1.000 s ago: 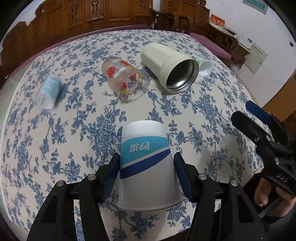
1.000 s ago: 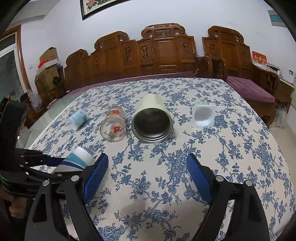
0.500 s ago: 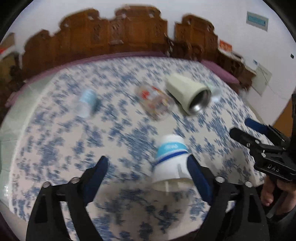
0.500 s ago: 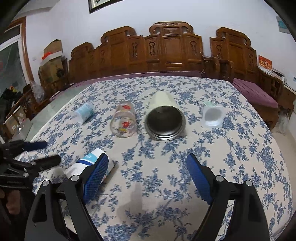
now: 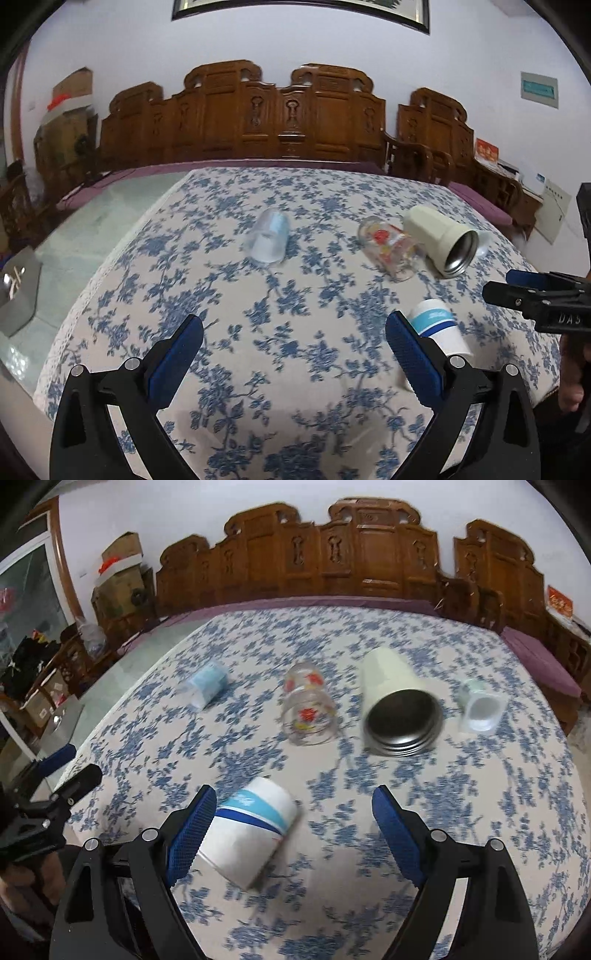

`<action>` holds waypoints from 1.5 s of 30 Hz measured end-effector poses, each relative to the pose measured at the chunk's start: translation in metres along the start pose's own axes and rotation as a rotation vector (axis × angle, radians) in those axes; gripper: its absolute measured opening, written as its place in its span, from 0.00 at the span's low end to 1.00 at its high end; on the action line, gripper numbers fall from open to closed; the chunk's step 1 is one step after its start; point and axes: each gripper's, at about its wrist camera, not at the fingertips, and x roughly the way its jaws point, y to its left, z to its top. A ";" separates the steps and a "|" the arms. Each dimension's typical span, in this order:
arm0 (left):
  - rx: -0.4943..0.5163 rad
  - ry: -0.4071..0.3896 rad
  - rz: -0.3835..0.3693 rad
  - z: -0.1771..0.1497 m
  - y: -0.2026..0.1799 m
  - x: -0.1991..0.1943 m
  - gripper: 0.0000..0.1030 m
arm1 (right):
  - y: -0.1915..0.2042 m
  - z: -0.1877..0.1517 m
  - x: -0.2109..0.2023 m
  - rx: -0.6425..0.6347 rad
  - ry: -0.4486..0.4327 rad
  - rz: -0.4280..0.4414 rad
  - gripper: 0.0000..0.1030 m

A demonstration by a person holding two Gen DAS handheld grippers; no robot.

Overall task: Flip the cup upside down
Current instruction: 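Grasp the sideways paper cup with the right tool, then lift the paper cup with the right tool and rotate its base upward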

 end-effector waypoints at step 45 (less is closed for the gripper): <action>0.009 -0.050 0.000 -0.011 0.015 -0.004 0.92 | 0.017 0.026 0.051 0.054 0.102 0.052 0.55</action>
